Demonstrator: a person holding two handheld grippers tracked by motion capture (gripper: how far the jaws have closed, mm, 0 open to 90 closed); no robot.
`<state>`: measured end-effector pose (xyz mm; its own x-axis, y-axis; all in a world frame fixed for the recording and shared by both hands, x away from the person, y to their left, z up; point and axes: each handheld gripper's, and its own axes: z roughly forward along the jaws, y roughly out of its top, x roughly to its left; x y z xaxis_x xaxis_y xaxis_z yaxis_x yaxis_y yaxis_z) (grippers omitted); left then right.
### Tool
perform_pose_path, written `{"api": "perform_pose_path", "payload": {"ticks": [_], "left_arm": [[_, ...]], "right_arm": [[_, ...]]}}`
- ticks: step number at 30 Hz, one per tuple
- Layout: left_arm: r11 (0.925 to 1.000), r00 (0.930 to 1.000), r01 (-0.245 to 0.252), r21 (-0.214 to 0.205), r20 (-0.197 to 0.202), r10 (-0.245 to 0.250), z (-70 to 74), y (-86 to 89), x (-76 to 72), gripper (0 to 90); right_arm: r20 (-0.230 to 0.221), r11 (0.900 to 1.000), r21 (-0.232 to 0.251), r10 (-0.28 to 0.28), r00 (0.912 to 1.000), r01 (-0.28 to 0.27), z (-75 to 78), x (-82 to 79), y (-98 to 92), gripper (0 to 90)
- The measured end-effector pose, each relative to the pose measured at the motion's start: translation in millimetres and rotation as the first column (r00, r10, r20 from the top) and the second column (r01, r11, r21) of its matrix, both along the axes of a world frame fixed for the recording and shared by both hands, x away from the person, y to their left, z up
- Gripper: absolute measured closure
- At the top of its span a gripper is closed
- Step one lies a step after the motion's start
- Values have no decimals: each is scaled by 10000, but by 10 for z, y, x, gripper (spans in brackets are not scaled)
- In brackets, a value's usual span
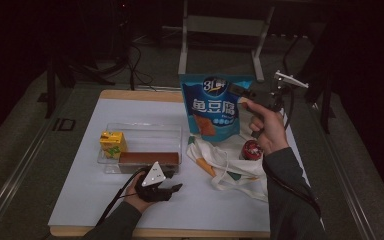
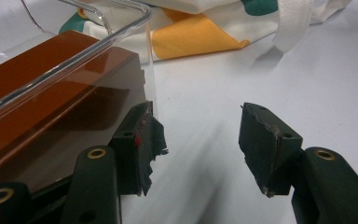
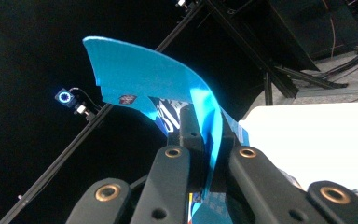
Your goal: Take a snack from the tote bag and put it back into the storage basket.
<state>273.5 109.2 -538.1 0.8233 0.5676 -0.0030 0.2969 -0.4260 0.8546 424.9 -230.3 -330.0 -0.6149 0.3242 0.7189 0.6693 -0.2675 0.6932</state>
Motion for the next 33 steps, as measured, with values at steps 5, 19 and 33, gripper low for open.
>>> {"api": "perform_pose_path", "payload": {"ticks": [5,19,33], "left_arm": [[10000,10000,8,-19,-10,-8,0,1,2,457],[10000,10000,51,-67,-10,-51,-1,3,0,453],[9998,9999,104,-147,-24,-105,-2,7,-1,450]], "right_arm": [[1,9999,33,121,9999,-121,17,8,80,887],[-65,9991,187,388,9992,-387,28,39,297,886],[-103,9970,180,757,9971,-756,33,65,522,887]]}}
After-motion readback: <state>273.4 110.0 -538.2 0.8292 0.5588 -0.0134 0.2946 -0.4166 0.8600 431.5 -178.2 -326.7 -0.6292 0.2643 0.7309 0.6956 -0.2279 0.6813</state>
